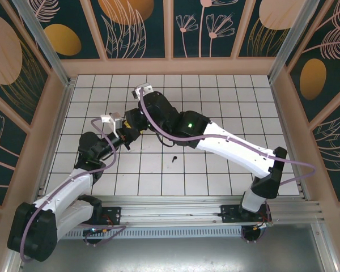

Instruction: Insert wireless bluetooth earbuds into charging case

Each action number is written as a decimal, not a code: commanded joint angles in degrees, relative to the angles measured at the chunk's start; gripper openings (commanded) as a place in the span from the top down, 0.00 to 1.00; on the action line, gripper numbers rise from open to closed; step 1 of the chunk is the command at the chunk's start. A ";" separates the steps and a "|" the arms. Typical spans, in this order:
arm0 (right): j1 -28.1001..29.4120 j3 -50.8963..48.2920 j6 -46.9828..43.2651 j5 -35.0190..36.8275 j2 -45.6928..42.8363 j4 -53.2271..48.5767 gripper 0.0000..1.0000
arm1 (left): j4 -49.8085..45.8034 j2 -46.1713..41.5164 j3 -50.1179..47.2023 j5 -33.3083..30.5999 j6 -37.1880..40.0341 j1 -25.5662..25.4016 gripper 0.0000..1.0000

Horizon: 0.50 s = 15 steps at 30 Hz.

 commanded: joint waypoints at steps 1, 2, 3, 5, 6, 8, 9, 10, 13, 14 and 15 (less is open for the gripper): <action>-2.48 -2.89 3.61 -2.13 -4.30 -1.67 0.56 | 3.34 -1.08 -0.23 2.18 3.94 0.22 1.00; -3.59 -4.44 5.05 -3.04 -5.51 -1.52 0.56 | 2.76 -1.56 -0.22 2.18 4.80 0.17 1.00; -4.76 -5.93 6.47 -4.09 -6.58 -1.43 0.57 | 2.24 -1.98 -0.30 2.18 5.58 0.21 1.00; -8.02 -9.99 10.23 -7.00 -9.31 -0.95 0.58 | 0.96 -3.11 -0.65 2.33 7.14 0.26 1.00; -9.38 -11.74 11.90 -8.18 -10.32 -0.80 0.58 | 0.32 -3.64 -0.95 2.34 7.73 0.25 1.00; -13.72 -18.06 16.77 -12.47 -13.58 0.94 0.61 | -0.95 -5.01 -2.18 2.57 8.60 0.18 1.00; -15.31 -21.12 18.50 -14.33 -14.91 2.00 0.63 | -1.49 -5.77 -2.90 2.53 8.66 0.21 1.00; -17.34 -24.92 20.43 -16.47 -16.52 3.68 0.65 | -1.85 -6.68 -3.78 2.60 8.67 0.22 1.00; -21.88 -34.87 25.53 -21.53 -20.18 8.13 0.68 | -2.72 -10.16 -6.94 2.53 7.84 0.21 1.00; -22.94 -37.45 26.71 -22.69 -20.83 9.08 0.69 | -3.30 -11.37 -7.73 2.60 7.66 0.21 1.00; -23.91 -39.98 27.74 -23.84 -21.20 9.88 0.70 | -4.33 -12.82 -8.50 2.66 7.54 0.24 1.00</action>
